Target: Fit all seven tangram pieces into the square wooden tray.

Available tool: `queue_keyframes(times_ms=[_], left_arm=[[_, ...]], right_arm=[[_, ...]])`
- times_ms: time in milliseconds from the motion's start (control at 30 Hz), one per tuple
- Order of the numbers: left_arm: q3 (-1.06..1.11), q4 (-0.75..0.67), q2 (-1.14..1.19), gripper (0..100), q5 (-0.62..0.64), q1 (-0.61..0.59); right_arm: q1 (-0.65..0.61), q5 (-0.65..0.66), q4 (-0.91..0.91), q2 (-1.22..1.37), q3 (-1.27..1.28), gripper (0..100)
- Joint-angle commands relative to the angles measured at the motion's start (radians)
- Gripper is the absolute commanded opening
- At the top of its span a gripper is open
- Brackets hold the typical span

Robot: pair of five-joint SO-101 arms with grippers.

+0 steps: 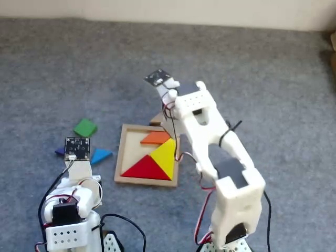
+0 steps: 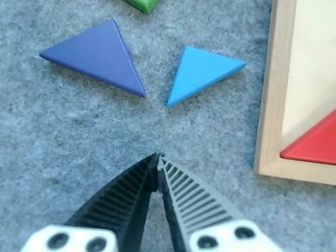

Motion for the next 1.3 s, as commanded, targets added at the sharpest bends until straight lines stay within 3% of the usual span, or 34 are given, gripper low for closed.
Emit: queue_keyframes(times_ms=[0, 167, 267, 567, 800, 1267], left_arm=[[0.019, 0.005, -0.033, 1, 0.011, -0.012], [0.019, 0.005, -0.033, 1, 0.011, -0.012], [0.019, 0.005, -0.033, 1, 0.011, -0.012], [0.019, 0.005, -0.033, 1, 0.011, -0.012], [0.019, 0.005, -0.033, 1, 0.011, -0.012], [0.019, 0.005, -0.033, 1, 0.011, -0.012]], right_arm=[[0.008, -0.021, -0.183, -0.202, 0.160, 0.5], [0.008, -0.180, -0.394, -0.283, 0.309, 1.0], [-0.001, -0.230, -0.426, -0.265, 0.344, 2.2], [-0.088, -0.353, -0.427, -0.140, 0.237, 36.2], [-0.143, -0.358, -0.427, -0.035, 0.084, 37.1], [-0.139, -0.353, -0.420, 0.254, -0.151, 35.4]])
